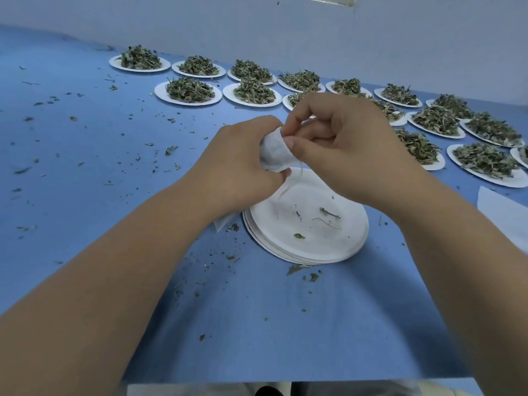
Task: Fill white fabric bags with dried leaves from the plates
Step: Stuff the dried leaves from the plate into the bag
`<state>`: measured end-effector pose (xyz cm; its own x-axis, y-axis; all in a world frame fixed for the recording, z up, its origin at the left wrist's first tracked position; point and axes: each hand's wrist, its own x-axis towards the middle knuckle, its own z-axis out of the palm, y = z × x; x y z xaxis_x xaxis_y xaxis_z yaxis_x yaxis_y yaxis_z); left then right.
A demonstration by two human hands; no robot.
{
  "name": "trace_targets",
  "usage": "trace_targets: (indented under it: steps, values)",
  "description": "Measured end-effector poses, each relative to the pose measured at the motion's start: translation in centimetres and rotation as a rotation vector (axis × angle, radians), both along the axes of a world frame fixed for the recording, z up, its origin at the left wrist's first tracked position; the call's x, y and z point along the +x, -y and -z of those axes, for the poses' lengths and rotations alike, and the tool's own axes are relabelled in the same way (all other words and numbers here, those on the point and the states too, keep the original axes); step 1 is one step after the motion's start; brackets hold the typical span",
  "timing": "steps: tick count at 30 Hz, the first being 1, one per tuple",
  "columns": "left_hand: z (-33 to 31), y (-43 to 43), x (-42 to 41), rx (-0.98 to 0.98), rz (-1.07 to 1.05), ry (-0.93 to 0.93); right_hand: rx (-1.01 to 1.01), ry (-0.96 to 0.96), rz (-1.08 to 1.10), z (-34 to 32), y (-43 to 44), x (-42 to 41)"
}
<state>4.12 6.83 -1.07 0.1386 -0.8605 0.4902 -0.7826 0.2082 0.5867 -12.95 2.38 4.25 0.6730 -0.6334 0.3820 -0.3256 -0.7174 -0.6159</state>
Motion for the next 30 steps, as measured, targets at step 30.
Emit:
trace_targets:
  steps: [30]
  values:
    - [0.4, 0.2, 0.2, 0.098, 0.005, 0.067, -0.033, -0.45, 0.138, 1.9, -1.0, -4.1]
